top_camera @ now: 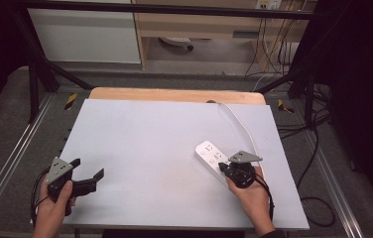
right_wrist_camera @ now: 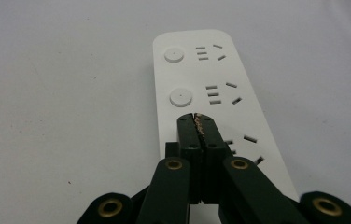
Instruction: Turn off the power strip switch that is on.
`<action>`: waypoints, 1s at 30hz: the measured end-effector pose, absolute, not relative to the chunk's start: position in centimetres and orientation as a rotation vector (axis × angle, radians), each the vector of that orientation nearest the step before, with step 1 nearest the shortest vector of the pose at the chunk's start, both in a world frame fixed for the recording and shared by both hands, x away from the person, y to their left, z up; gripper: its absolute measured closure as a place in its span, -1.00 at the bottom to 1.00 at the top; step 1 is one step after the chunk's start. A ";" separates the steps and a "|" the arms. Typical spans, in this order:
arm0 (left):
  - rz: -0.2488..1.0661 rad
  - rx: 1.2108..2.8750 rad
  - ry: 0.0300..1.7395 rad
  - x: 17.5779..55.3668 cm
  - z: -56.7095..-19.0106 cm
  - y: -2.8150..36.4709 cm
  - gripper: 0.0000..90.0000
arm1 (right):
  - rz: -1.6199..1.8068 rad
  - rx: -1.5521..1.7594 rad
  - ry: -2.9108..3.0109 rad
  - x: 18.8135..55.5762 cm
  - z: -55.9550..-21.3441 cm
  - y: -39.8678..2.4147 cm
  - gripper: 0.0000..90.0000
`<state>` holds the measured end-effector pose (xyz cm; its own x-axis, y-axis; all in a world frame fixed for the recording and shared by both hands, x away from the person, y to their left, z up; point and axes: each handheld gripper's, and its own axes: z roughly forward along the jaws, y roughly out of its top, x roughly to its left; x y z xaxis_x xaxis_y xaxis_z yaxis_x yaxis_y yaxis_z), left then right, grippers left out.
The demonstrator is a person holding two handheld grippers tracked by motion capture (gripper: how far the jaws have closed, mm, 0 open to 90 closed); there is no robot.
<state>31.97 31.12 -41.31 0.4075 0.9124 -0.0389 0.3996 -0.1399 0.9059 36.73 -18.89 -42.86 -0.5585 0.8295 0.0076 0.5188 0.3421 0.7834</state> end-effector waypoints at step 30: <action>0.683 1.731 1.154 32.0 -41.4 31.1 -0.85 | 1.060 1.184 2.231 36.9 -43.1 -18.7 1.00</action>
